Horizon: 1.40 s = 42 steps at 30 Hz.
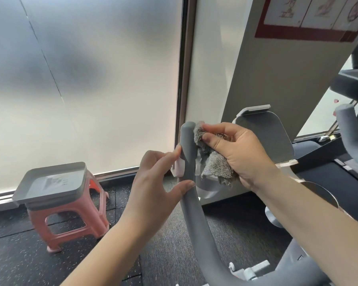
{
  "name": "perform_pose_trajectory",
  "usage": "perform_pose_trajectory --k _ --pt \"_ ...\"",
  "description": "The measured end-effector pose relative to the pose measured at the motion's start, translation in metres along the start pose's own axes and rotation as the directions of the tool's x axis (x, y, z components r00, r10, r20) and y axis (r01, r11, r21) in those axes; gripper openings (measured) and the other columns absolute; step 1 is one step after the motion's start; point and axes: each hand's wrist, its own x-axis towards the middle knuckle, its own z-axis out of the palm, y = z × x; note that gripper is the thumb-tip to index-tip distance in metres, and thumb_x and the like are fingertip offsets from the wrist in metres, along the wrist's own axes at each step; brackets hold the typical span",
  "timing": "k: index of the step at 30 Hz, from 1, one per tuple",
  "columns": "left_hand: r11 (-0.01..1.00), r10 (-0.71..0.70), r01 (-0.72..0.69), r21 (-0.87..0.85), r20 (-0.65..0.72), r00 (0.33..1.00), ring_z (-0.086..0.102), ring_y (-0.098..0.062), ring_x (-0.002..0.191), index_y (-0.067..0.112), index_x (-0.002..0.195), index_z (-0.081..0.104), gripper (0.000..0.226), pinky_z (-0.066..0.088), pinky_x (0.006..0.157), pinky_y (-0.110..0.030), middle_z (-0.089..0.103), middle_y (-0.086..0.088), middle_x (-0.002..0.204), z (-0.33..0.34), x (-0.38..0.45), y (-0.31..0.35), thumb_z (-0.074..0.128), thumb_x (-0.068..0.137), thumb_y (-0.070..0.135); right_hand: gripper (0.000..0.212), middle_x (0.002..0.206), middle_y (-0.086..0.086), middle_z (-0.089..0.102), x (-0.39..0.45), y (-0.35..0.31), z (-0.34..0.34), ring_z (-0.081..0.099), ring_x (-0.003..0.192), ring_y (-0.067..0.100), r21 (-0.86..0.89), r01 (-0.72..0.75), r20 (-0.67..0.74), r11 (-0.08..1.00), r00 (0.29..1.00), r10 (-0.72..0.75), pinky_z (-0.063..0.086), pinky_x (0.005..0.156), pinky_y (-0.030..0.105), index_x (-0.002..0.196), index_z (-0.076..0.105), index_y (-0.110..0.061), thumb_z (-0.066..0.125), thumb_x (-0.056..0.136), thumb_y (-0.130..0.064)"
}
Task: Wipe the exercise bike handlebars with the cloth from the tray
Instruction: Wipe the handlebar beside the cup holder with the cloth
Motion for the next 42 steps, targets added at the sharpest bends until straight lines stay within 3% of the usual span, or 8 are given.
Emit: perform_pose_trajectory --k 8,13,16,19,26,30,35,42 --pt "1.000 -0.004 0.004 0.030 -0.001 1.000 0.046 0.000 0.109 0.031 0.138 0.045 0.070 0.025 0.094 0.000 0.048 0.008 0.116 0.002 -0.009 0.004 0.076 0.076 0.020 0.008 0.088 -0.002 0.075 -0.050 0.000 -0.012 0.069 0.081 0.012 -0.243 -0.052 -0.048 0.969 0.998 0.042 0.056 0.076 0.029 0.084 0.076 -0.022 0.071 0.083 -0.016" --pt "0.998 0.009 -0.005 0.055 -0.064 0.998 0.043 0.000 0.118 0.034 0.135 0.047 0.064 0.024 0.099 -0.003 0.047 0.016 0.121 0.002 -0.026 0.007 0.074 0.079 0.017 0.010 0.092 0.015 0.074 -0.073 0.018 -0.016 0.069 0.086 0.026 -0.149 -0.467 0.047 0.872 0.877 0.478 0.055 0.086 0.040 0.090 0.072 -0.010 0.062 0.089 -0.007" --pt "0.998 0.014 -0.009 0.070 -0.069 0.998 0.041 0.003 0.119 0.037 0.134 0.045 0.064 0.022 0.099 0.000 0.047 0.023 0.122 0.000 -0.033 0.009 0.073 0.080 0.018 0.016 0.096 0.017 0.069 -0.066 0.031 -0.006 0.066 0.082 0.028 0.162 -0.609 0.051 0.776 0.791 0.610 0.055 0.080 0.041 0.098 0.064 -0.005 0.048 0.095 -0.003" --pt "0.997 0.005 0.000 0.081 -0.060 0.998 0.044 -0.002 0.122 0.031 0.133 0.050 0.060 0.027 0.102 -0.007 0.052 0.019 0.125 -0.002 -0.037 0.008 0.074 0.079 0.020 0.022 0.097 0.014 0.067 -0.063 0.034 0.006 0.065 0.080 0.024 0.367 -0.588 0.093 0.721 0.794 0.600 0.057 0.071 0.035 0.108 0.063 -0.003 0.044 0.096 -0.002" --pt "0.997 -0.028 0.032 0.063 -0.059 0.998 0.046 -0.003 0.123 0.025 0.134 0.053 0.058 0.029 0.105 -0.012 0.050 0.020 0.128 0.001 -0.048 0.009 0.073 0.080 0.023 0.028 0.105 0.014 0.071 -0.065 0.037 0.010 0.069 0.094 0.026 0.325 -0.494 0.123 0.807 0.868 0.482 0.055 0.087 0.042 0.115 0.059 -0.005 0.056 0.093 -0.022" --pt "0.998 -0.037 0.041 0.052 -0.065 0.997 0.043 0.001 0.125 0.025 0.135 0.050 0.059 0.027 0.105 -0.009 0.047 0.023 0.130 0.004 -0.050 0.013 0.072 0.081 0.024 0.007 0.083 0.010 0.070 -0.068 0.038 0.009 0.068 0.069 0.018 0.228 -0.465 0.087 0.856 0.885 0.458 0.058 0.066 0.031 0.088 0.061 -0.010 0.066 0.086 -0.015" --pt "0.996 -0.047 0.051 0.067 -0.060 0.997 0.042 -0.002 0.129 0.027 0.138 0.047 0.063 0.028 0.107 -0.014 0.045 0.021 0.135 0.006 -0.053 0.016 0.073 0.081 0.020 0.010 0.079 0.008 0.070 -0.075 0.039 -0.002 0.067 0.069 0.015 0.056 -0.395 0.100 0.917 0.916 0.389 0.056 0.064 0.024 0.077 0.064 -0.011 0.071 0.079 -0.003" --pt "0.993 -0.075 0.080 0.083 -0.062 0.995 0.038 -0.001 0.132 0.029 0.140 0.042 0.064 0.027 0.109 -0.017 0.043 0.019 0.140 0.009 -0.055 0.021 0.070 0.083 0.021 0.009 0.079 0.011 0.068 -0.089 0.034 -0.032 0.064 0.068 0.019 -0.217 -0.528 0.332 0.821 0.751 0.571 0.055 0.065 0.027 0.077 0.066 -0.012 0.073 0.076 -0.006"
